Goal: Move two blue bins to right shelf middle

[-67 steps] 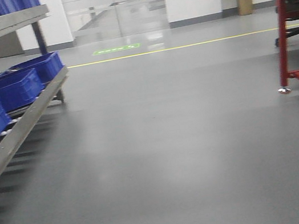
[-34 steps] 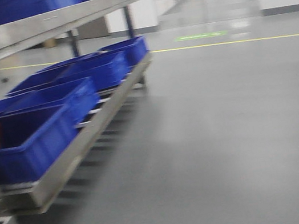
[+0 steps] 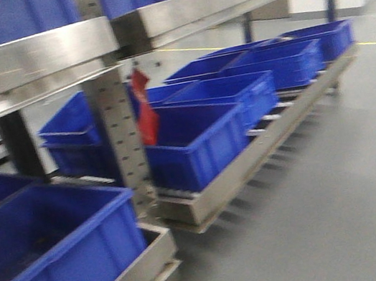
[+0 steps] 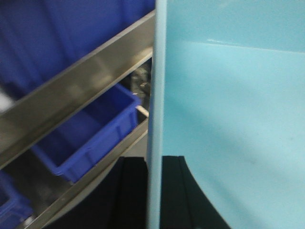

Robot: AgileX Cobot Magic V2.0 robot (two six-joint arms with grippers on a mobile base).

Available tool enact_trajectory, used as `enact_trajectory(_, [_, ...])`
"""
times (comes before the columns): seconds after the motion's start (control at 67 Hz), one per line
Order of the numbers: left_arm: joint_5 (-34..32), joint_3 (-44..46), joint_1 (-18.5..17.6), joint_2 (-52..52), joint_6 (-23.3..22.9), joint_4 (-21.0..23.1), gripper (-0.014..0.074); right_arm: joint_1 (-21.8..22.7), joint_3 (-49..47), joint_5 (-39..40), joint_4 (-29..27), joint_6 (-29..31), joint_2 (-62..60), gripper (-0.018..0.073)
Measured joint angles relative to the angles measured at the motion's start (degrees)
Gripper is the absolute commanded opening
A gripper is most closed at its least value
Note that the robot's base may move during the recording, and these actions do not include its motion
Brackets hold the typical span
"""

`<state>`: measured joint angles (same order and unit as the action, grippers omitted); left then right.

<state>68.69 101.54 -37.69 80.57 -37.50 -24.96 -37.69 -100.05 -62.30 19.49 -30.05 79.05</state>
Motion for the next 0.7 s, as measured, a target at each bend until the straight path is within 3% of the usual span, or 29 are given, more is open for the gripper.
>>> enact_trajectory(0.701, [-0.1,0.0,0.0,0.0,0.0,-0.1,-0.0111,0.0,0.0,0.2,-0.1,0.0,0.0,-0.0167])
